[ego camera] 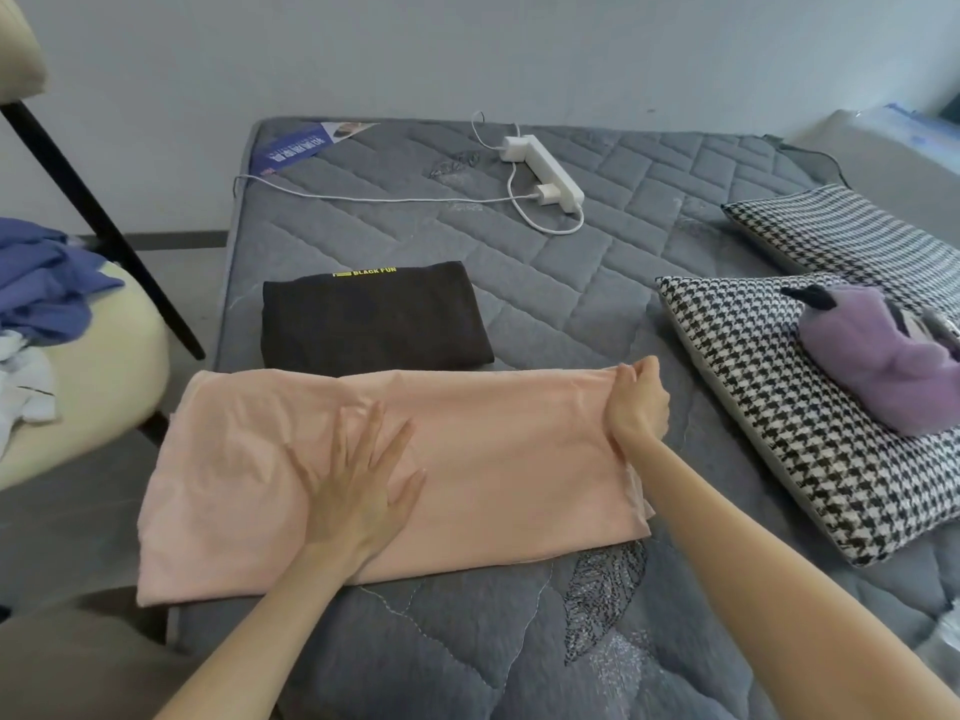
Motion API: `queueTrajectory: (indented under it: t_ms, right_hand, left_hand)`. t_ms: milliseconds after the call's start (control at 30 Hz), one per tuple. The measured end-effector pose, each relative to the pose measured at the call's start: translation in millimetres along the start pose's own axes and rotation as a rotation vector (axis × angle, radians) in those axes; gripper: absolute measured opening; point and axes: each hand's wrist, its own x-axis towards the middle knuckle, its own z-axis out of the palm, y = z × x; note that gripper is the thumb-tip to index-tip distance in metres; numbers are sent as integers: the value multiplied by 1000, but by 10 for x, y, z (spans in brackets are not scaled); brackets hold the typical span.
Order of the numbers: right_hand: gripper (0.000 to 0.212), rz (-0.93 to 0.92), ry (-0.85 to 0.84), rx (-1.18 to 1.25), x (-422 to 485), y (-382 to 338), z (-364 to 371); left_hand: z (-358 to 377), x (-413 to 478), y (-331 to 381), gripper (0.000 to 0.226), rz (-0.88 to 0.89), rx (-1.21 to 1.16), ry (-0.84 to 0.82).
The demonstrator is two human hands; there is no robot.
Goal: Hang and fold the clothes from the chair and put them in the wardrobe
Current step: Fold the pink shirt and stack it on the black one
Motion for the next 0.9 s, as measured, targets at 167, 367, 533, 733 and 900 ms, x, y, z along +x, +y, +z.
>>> queueTrajectory:
  t_ms: [167,367,533,733,900]
  right_hand:
    - [23,115,-48,-2,79,145,46]
    - [32,75,-172,-61,0,225,-98]
    - [37,-24,-206,-152,-289,486,-190]
    - [36,-92,-106,-35,-397,575,-307]
    - [36,-105,-115,-64,-393,650,-313]
  left_hand:
    - [21,-5,-36,75,-7,12,-19]
    - [-6,-18,-9,77,-3,14,-32]
    - [-30,-28,6,66,-11,5,-45]
    - [75,38,-99,75,-2,20,-44]
    - [84,28,-129,77,16,11,-51]
